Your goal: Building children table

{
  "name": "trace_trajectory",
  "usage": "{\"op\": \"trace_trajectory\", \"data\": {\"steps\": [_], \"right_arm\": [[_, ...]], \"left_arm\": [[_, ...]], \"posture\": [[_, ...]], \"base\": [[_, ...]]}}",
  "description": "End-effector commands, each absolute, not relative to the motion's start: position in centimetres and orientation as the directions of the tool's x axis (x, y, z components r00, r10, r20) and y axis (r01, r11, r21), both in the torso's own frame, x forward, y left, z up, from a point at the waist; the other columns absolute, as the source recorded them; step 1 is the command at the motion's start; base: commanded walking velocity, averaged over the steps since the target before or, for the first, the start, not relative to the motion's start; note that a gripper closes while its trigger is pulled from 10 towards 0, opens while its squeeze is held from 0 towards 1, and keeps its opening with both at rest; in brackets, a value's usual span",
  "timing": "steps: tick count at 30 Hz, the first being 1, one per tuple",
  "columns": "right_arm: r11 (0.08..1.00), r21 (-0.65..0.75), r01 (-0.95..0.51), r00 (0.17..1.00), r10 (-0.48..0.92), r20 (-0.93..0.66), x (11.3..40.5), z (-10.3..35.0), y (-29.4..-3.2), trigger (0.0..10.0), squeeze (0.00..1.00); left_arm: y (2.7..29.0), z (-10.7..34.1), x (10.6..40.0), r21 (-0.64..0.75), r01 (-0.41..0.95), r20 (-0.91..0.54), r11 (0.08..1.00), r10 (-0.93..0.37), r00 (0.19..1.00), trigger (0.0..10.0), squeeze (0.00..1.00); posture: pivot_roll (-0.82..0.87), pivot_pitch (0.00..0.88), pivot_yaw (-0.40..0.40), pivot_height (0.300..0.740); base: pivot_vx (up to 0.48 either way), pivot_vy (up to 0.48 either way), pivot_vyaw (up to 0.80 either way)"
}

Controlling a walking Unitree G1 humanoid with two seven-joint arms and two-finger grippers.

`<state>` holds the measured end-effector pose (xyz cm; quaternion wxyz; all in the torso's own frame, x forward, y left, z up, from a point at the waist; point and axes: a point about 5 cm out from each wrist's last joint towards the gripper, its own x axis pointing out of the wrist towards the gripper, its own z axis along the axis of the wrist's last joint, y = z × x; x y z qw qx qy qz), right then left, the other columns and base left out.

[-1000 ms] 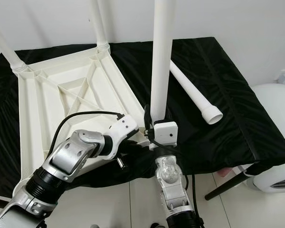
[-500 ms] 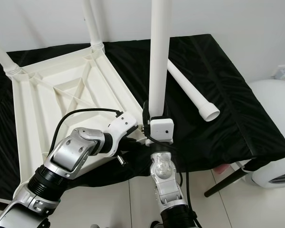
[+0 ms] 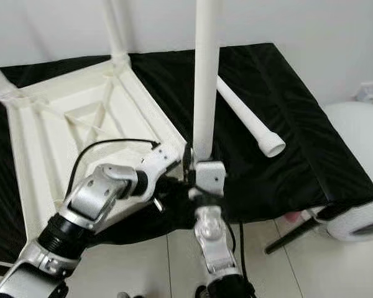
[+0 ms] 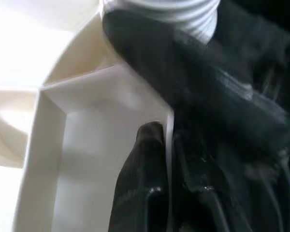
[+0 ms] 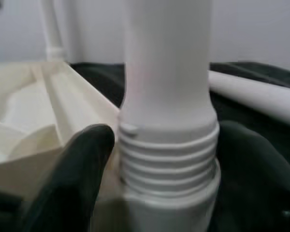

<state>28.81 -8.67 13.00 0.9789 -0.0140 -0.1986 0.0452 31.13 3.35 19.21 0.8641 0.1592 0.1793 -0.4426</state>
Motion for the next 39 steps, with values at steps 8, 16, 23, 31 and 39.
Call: {"op": "trace_trajectory", "data": {"steps": [8,16,23,31,39], "right_arm": [[0.977,-0.072,-0.200,0.944,0.212,0.254,28.0,10.2,-7.2,10.0,1.00],[0.978,-0.095,-0.187,0.937,0.207,0.281,28.5,11.0,-8.2,10.0,0.00],[0.975,-0.108,-0.192,0.928,0.217,0.304,29.1,12.0,-9.8,10.0,0.00],[0.964,-0.120,-0.236,0.911,0.263,0.319,29.7,13.3,-11.6,10.0,0.00],[0.955,-0.149,-0.255,0.896,0.291,0.334,30.1,14.6,-12.9,10.0,0.00]], "left_arm": [[3.3,20.2,31.7,0.153,0.776,-0.392,0.612,-0.684,0.616,10.0,0.00],[3.3,20.1,31.7,0.160,0.784,-0.390,0.600,-0.691,0.609,10.0,0.00],[3.7,20.1,31.5,0.160,0.814,-0.391,0.558,-0.721,0.571,10.0,1.00],[4.4,19.8,31.4,0.203,0.833,-0.411,0.515,-0.727,0.550,10.0,0.87],[4.6,19.6,31.3,0.221,0.843,-0.419,0.490,-0.733,0.536,10.0,0.00]], "posture": [[-0.05,0.180,0.079,0.740],[-0.06,0.168,0.078,0.740],[-0.06,0.169,0.078,0.740],[-0.07,0.167,0.076,0.740],[-0.08,0.164,0.071,0.740]], "base": [[0.000,0.000,0.00],[0.000,0.000,0.00],[0.000,0.000,0.00],[0.000,0.000,0.00],[0.000,0.000,0.00]]}}
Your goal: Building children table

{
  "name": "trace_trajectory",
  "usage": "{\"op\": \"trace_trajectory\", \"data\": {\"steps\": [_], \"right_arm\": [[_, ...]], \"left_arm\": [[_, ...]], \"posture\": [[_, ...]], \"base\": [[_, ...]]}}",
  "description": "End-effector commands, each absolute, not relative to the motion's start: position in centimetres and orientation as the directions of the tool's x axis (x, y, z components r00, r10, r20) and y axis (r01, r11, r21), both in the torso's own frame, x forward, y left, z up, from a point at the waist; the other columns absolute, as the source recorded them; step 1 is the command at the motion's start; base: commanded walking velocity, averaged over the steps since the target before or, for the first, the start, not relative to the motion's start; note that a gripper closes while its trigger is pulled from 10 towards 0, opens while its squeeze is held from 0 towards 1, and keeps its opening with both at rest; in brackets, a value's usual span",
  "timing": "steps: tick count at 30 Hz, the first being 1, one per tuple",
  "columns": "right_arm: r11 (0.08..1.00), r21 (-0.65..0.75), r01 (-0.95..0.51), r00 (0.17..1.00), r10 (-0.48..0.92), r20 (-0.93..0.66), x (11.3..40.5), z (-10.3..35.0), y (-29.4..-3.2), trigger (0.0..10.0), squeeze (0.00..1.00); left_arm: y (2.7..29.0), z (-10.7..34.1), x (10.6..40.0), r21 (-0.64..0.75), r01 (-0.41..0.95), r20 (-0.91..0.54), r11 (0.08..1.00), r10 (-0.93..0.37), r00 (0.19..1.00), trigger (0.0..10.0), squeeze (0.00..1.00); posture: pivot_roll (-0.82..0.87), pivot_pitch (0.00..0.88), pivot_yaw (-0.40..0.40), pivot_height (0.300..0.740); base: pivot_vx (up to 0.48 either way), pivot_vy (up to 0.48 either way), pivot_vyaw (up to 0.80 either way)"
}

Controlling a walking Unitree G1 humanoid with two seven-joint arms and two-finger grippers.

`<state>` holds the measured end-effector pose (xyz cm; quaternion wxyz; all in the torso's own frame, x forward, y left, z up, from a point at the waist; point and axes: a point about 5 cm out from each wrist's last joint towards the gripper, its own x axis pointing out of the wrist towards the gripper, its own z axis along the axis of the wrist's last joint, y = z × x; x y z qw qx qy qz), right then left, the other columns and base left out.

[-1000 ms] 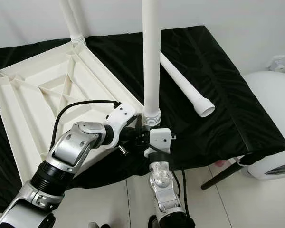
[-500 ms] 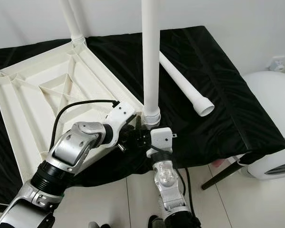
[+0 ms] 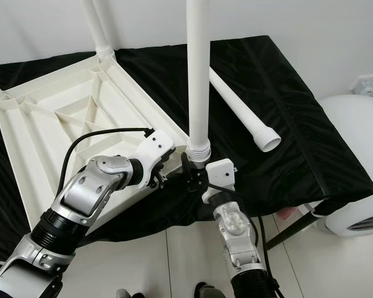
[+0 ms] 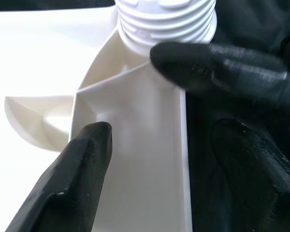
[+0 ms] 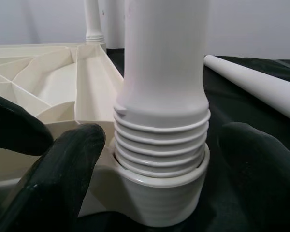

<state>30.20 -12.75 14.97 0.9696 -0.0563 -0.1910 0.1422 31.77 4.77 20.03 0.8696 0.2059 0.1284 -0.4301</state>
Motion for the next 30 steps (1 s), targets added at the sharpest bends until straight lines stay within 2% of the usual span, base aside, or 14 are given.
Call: {"op": "trace_trajectory", "data": {"steps": [1,15,30], "right_arm": [[0.956,-0.152,-0.252,0.896,0.290,0.337,30.2,14.8,-13.1,10.0,0.00],[0.956,-0.148,-0.253,0.883,0.291,0.368,29.8,16.3,-14.4,10.0,0.00],[0.950,-0.129,-0.285,0.865,0.313,0.392,29.0,18.3,-15.3,10.0,0.00]], "left_arm": [[4.6,19.6,31.3,0.223,0.844,-0.419,0.488,-0.734,0.535,10.0,0.00],[4.5,19.4,31.1,0.229,0.855,-0.420,0.466,-0.745,0.518,10.0,0.00],[3.8,18.7,31.7,0.206,0.843,-0.431,0.498,-0.727,0.535,10.0,0.00]], "posture": [[-0.08,0.162,0.069,0.740],[-0.09,0.164,0.077,0.740],[-0.10,0.165,0.081,0.740]], "base": [[0.000,0.000,0.00],[0.000,0.000,0.00],[0.000,0.000,0.00]]}}
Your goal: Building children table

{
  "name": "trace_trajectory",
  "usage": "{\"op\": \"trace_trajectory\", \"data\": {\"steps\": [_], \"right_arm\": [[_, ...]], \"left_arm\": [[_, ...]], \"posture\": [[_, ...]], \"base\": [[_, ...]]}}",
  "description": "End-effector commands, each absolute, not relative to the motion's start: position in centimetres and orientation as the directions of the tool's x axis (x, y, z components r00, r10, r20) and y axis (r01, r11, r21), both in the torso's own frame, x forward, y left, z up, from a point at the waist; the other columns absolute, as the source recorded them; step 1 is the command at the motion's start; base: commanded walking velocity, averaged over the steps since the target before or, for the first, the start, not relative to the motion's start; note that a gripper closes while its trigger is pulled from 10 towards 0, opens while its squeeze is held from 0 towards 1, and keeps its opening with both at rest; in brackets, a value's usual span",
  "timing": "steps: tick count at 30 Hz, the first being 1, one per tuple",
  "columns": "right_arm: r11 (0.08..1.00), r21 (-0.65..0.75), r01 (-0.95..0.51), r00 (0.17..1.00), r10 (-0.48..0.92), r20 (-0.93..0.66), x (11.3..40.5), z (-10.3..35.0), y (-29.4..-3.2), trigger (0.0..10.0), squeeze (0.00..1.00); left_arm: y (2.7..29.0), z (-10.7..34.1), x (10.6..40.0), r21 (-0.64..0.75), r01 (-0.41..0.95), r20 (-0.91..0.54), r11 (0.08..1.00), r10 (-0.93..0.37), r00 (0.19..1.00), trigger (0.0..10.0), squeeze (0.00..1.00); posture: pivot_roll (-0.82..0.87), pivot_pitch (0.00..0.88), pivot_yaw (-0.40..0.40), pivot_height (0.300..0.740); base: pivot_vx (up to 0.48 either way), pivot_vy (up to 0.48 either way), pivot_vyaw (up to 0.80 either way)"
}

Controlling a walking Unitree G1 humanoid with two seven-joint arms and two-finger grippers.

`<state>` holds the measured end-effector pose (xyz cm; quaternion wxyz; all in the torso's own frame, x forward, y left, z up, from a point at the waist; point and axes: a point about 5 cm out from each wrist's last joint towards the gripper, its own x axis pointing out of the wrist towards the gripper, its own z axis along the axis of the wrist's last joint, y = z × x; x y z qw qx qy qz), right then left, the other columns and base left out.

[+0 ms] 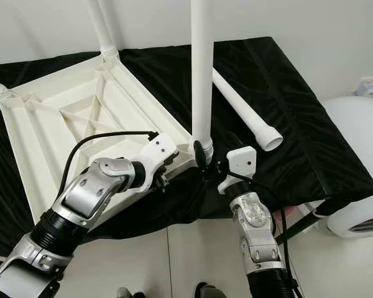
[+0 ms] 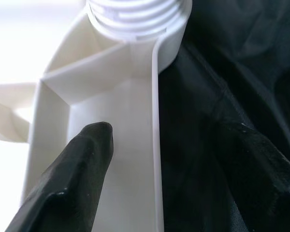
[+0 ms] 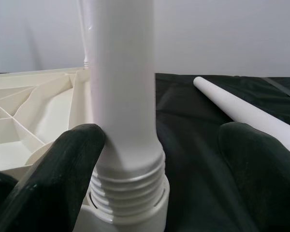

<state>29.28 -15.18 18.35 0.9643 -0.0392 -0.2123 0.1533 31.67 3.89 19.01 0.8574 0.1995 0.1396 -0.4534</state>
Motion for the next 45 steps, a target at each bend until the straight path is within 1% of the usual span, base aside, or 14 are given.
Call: {"op": "trace_trajectory", "data": {"steps": [1,4,5,6,7,12,16,21,25,35,36,40,43,45], "right_arm": [[0.950,-0.128,-0.285,0.864,0.313,0.394,28.9,18.5,-15.5,10.0,0.00],[0.950,-0.124,-0.287,0.864,0.312,0.395,28.7,18.7,-15.8,10.0,0.00],[0.950,-0.126,-0.285,0.863,0.312,0.398,28.6,19.0,-16.0,10.0,0.00],[0.950,-0.129,-0.284,0.862,0.312,0.399,28.5,19.1,-16.1,10.0,0.00],[0.951,-0.123,-0.284,0.862,0.309,0.401,28.5,19.3,-16.3,10.0,0.00],[0.950,-0.105,-0.294,0.860,0.311,0.405,28.4,19.9,-16.6,10.0,0.00],[0.925,-0.089,-0.370,0.842,0.374,0.388,28.6,21.1,-17.3,10.0,0.00],[0.914,-0.073,-0.400,0.838,0.396,0.374,28.7,21.2,-17.5,10.0,0.00],[0.886,-0.125,-0.446,0.819,0.460,0.344,28.6,21.3,-17.5,10.0,0.00],[0.831,-0.139,-0.539,0.782,0.555,0.283,28.5,21.3,-17.4,10.0,0.00],[0.821,-0.144,-0.552,0.775,0.569,0.273,28.4,21.3,-17.4,10.0,0.00],[0.793,-0.156,-0.589,0.754,0.609,0.247,28.4,21.3,-17.5,10.0,0.00],[0.735,-0.173,-0.655,0.711,0.678,0.188,28.7,21.1,-17.7,10.0,0.00],[0.735,-0.173,-0.655,0.711,0.678,0.188,28.7,21.1,-17.7,10.0,0.00]], "left_arm": [[3.7,18.6,31.8,0.205,0.840,-0.430,0.502,-0.725,0.538,10.0,0.00],[3.7,18.6,31.8,0.199,0.839,-0.429,0.507,-0.725,0.540,10.0,0.00],[3.6,18.5,31.8,0.196,0.838,-0.429,0.510,-0.723,0.541,8.5,0.00],[3.6,18.5,31.9,0.193,0.837,-0.429,0.512,-0.723,0.542,8.5,0.00],[3.6,18.5,31.8,0.191,0.838,-0.426,0.511,-0.726,0.540,0.0,0.00],[3.4,18.4,31.7,0.195,0.846,-0.417,0.497,-0.738,0.530,0.0,0.00],[3.5,18.4,31.7,0.198,0.847,-0.418,0.492,-0.739,0.527,0.0,0.00],[3.7,18.3,31.7,0.199,0.848,-0.420,0.492,-0.738,0.527,0.0,0.00],[4.2,18.1,31.8,0.205,0.843,-0.427,0.497,-0.730,0.534,0.0,0.00],[5.2,17.4,31.8,0.224,0.842,-0.453,0.491,-0.712,0.536,0.1,0.00],[5.3,17.3,31.8,0.228,0.842,-0.461,0.488,-0.708,0.535,10.0,0.00],[5.5,17.2,31.8,0.236,0.846,-0.471,0.479,-0.705,0.531,10.0,0.00],[5.7,17.2,31.5,0.247,0.849,-0.479,0.467,-0.703,0.526,10.0,0.00],[5.7,17.2,31.5,0.247,0.849,-0.479,0.467,-0.703,0.526,10.0,0.00]], "posture": [[-0.11,0.162,0.081,0.740],[-0.11,0.162,0.083,0.740],[-0.11,0.160,0.083,0.740],[-0.11,0.160,0.083,0.740],[-0.12,0.158,0.085,0.740],[-0.12,0.156,0.085,0.740],[-0.12,0.149,0.086,0.740],[-0.12,0.144,0.084,0.740],[-0.12,0.139,0.082,0.740],[-0.12,0.130,0.077,0.740],[-0.12,0.127,0.076,0.740],[-0.12,0.120,0.074,0.740],[-0.12,0.116,0.068,0.740],[-0.12,0.116,0.068,0.740]], "base": [[0.000,0.000,0.00],[0.000,0.000,0.00],[0.000,0.000,0.00],[0.000,0.000,0.00],[0.000,0.000,0.00],[0.000,0.000,0.00],[0.000,0.000,0.00],[0.000,0.000,0.00],[0.000,0.000,0.00],[0.000,0.000,0.00],[0.000,0.000,0.00],[0.000,0.000,0.00],[0.000,0.000,0.00],[0.000,0.000,0.00]]}}
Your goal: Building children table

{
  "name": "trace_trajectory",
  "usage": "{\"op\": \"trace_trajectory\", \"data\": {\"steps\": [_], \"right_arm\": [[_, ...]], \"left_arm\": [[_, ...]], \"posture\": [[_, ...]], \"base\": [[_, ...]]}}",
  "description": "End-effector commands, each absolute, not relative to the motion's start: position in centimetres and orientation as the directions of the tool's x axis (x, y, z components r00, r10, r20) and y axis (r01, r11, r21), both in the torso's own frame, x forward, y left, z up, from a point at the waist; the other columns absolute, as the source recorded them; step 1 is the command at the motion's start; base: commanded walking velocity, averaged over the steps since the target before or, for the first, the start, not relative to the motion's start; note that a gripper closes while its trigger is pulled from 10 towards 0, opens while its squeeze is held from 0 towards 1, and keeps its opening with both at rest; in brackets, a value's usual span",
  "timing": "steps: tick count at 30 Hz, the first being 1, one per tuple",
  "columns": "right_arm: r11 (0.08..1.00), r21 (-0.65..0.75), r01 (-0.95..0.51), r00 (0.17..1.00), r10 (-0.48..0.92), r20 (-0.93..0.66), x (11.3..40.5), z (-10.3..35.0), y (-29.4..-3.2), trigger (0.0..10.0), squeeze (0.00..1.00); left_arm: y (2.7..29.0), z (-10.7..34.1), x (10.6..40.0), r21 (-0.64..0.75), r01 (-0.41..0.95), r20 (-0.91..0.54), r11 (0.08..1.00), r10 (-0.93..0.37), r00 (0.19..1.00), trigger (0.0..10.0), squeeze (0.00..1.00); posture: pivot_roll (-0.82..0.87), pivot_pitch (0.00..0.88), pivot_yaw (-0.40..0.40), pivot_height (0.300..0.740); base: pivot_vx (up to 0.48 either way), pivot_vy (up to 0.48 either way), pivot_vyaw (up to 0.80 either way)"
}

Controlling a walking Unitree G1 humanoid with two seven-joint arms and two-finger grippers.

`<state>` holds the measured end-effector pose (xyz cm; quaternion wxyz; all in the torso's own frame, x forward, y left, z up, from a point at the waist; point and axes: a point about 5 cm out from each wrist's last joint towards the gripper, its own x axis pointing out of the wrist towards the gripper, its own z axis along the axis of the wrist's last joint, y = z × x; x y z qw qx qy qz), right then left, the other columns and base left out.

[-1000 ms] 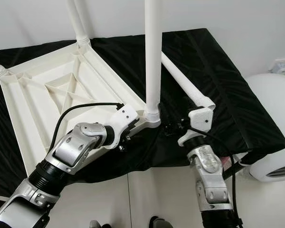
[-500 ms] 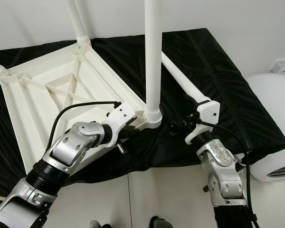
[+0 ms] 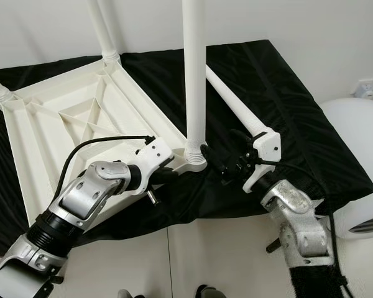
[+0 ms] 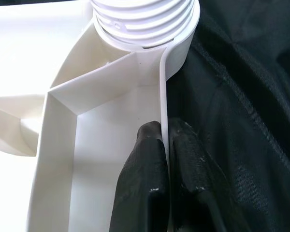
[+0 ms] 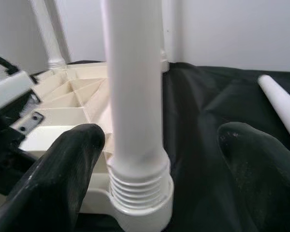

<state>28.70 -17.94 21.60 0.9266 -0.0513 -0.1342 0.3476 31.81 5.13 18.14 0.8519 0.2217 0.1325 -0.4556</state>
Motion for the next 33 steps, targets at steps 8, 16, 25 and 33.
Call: {"op": "trace_trajectory", "data": {"steps": [8,16,25,33], "right_arm": [[0.681,-0.180,-0.709,0.671,0.731,0.125,29.5,21.1,-18.3,10.0,0.00],[0.651,-0.176,-0.739,0.644,0.758,0.100,30.1,21.1,-18.3,10.0,0.96],[0.608,-0.188,-0.771,0.606,0.792,0.076,30.5,21.3,-18.3,10.0,1.00],[0.553,-0.187,-0.812,0.556,0.830,0.043,30.8,21.3,-18.1,10.0,0.13]], "left_arm": [[5.5,17.2,30.8,0.254,0.862,-0.478,0.439,-0.717,0.506,10.0,0.00],[5.5,17.4,30.7,0.260,0.863,-0.476,0.432,-0.721,0.504,10.0,0.00],[5.5,17.5,30.6,0.266,0.863,-0.476,0.429,-0.721,0.504,10.0,0.00],[5.5,17.7,30.6,0.269,0.863,-0.475,0.427,-0.721,0.504,10.0,0.00]], "posture": [[-0.11,0.108,0.054,0.740],[-0.10,0.109,0.046,0.740],[-0.10,0.119,0.046,0.740],[-0.09,0.132,0.042,0.740]], "base": [[0.000,0.000,0.00],[0.000,0.000,0.00],[0.000,0.000,0.00],[0.000,0.000,0.00]]}}
